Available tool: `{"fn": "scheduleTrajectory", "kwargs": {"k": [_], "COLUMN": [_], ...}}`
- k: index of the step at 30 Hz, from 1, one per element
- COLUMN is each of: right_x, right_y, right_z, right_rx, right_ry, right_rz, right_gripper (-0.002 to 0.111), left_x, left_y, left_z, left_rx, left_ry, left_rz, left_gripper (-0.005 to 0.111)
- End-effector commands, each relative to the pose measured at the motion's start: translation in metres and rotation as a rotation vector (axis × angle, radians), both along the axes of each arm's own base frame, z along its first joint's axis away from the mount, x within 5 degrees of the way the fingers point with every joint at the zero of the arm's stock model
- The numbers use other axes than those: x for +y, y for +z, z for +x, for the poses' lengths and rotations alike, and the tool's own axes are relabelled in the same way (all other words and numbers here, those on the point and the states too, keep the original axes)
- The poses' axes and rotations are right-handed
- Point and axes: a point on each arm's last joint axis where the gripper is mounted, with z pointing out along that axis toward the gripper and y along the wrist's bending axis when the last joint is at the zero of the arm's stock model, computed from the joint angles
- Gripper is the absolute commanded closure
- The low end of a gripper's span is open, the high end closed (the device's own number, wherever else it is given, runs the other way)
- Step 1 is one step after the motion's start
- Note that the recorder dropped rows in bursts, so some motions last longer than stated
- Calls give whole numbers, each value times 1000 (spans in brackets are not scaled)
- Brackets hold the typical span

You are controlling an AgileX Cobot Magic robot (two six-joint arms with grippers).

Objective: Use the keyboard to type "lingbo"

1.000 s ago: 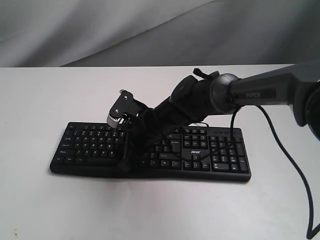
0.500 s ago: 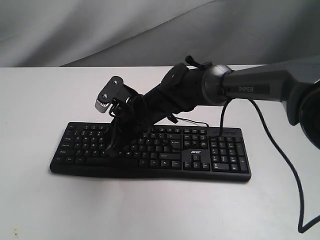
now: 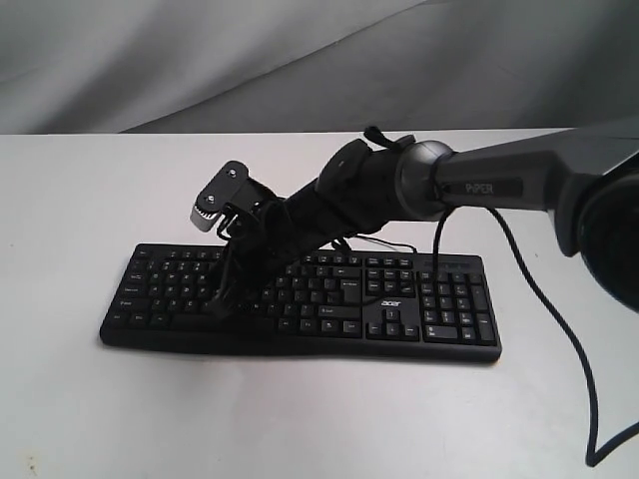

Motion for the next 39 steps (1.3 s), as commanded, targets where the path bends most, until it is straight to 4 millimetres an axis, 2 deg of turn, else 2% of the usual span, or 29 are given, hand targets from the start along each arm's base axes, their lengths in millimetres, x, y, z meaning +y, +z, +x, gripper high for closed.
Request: {"fn": "scheduleTrajectory", "kwargs": {"k": [1,13,23,29,35,39], "right_x": [3,4,3,3,1,1], "right_y": [2,-2,-18,11,10,0], "right_z": [0,0,1,-5,-9,-9], "right_rx": [-2,6,29,24,65,82], "right_ry": [-10,-14,-21,31,56,56], "right_rz": [23,22,1,21,-15,-28], "right_gripper": [108,108,108,108,108,108], "left_x": [0,0,0,0,0,0], "left_y": [-1,-1,-1,-1,-1,-1], "left_z": [0,0,0,0,0,0], "left_rx": [-6,-6,-6,-6,-6,-6], "left_ry": [-6,-6,-6,-6,-6,-6], "left_rz": [-1,-1,-1,-1,-1,-1], "left_gripper": [106,106,106,106,106,106]}}
